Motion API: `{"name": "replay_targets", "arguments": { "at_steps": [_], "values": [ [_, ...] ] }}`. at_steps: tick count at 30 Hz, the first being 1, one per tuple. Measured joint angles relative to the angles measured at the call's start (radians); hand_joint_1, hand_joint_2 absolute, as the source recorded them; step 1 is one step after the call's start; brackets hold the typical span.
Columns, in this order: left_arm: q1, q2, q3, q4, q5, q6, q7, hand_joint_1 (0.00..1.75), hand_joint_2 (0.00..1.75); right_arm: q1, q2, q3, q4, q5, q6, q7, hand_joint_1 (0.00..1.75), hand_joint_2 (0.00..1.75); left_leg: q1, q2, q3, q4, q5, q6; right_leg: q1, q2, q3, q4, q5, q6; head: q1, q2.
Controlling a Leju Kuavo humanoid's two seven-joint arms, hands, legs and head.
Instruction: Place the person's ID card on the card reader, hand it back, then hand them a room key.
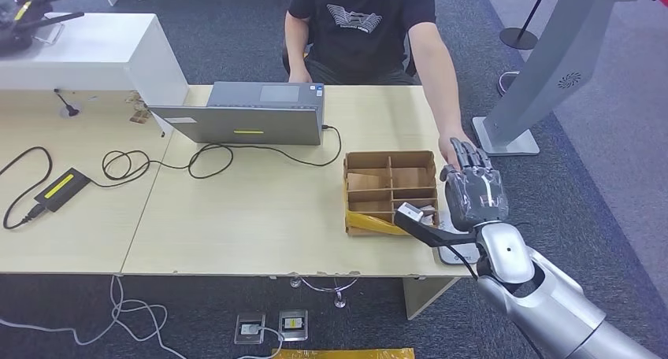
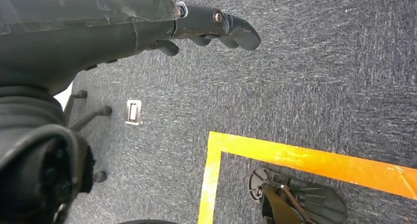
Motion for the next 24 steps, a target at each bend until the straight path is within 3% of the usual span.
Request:
{"name": "replay_targets", "arguments": {
  "at_steps": [24],
  "values": [
    [0.0, 0.003, -0.013, -0.002, 0.042, 0.004, 0.0, 0.0, 0.0, 0.016, -0.022, 0.0, 0.017, -0.026, 0.027, 0.027, 1.75, 1.75, 0.0, 0.002, 0.0, 0.0, 0.0, 0.0, 0.0, 0.002, -0.001, 0.0, 0.0, 0.0, 0.0, 0.0]
  ]
}}
